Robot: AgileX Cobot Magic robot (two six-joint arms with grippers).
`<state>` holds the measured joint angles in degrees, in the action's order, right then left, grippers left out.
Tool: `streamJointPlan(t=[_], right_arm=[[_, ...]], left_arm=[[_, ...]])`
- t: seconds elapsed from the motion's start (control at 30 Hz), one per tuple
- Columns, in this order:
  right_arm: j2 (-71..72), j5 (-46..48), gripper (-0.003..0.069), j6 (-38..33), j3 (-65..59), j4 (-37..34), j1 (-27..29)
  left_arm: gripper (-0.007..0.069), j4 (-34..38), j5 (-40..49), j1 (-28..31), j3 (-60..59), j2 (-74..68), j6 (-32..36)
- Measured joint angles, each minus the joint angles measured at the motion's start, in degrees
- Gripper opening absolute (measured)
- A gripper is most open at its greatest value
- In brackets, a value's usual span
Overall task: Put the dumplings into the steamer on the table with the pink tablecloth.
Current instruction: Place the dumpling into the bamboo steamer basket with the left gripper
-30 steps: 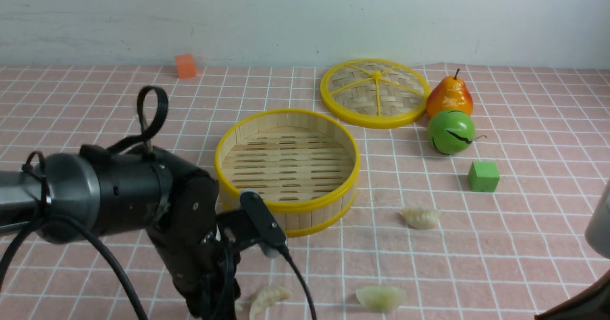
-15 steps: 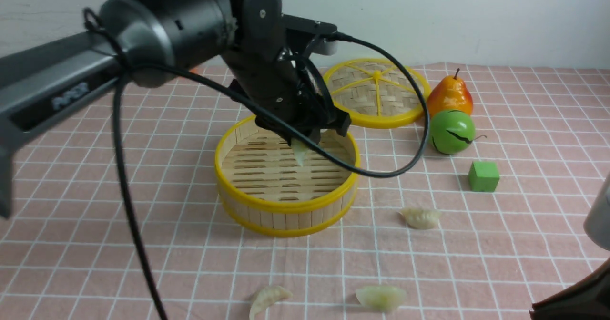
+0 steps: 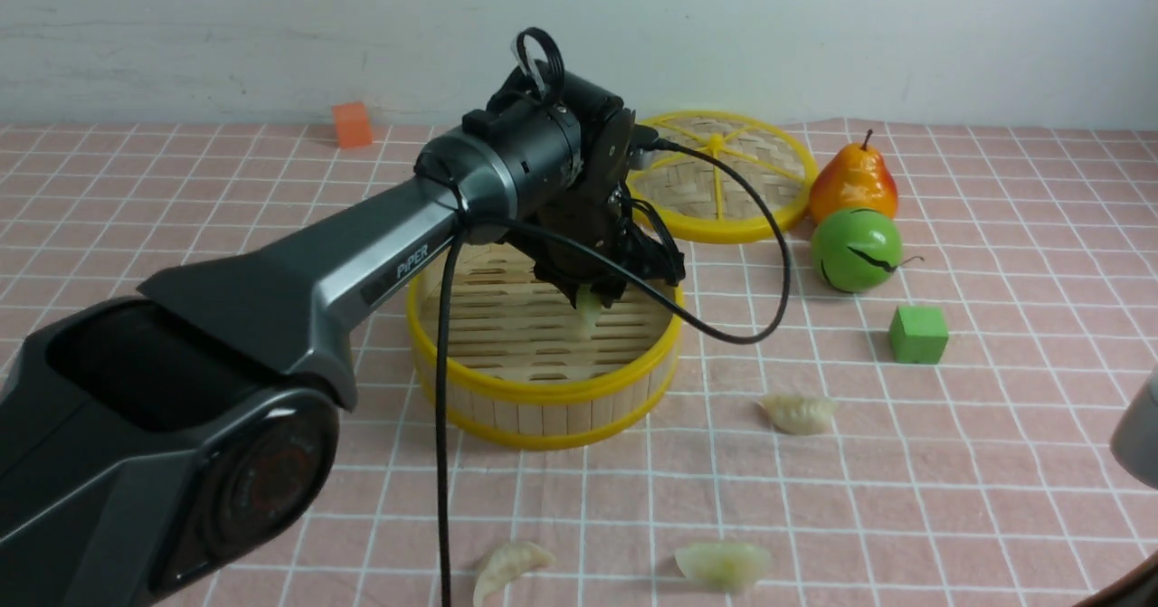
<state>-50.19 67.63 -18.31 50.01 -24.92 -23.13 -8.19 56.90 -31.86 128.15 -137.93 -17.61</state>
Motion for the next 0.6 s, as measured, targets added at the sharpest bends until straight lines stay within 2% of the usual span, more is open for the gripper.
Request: streamJointPlan(t=[0.23, 0.33, 0.47, 0.6], right_arm=[[0.0, 0.5, 0.0043, 0.1, 0.0, 0.0, 0.0], [0.0, 0.7, 0.0048, 0.1, 0.0, 0.0, 0.0], [0.0, 0.9, 0.0053, 0.1, 0.0, 0.0, 0.0], [0.0, 0.8, 0.0057, 0.1, 0.0, 0.0, 0.0]], left_arm=[[0.0303, 0.0, 0.0, 0.2, 0.4, -0.7, -0.5], [0.0358, 0.0, 3.5, 0.2, 0.4, -0.3, -0.5], [0.0370, 0.0, 9.3, 0.2, 0.4, 1.5, -0.3], [0.0375, 0.8, 13.7, 0.2, 1.1, 7.3, 3.3]])
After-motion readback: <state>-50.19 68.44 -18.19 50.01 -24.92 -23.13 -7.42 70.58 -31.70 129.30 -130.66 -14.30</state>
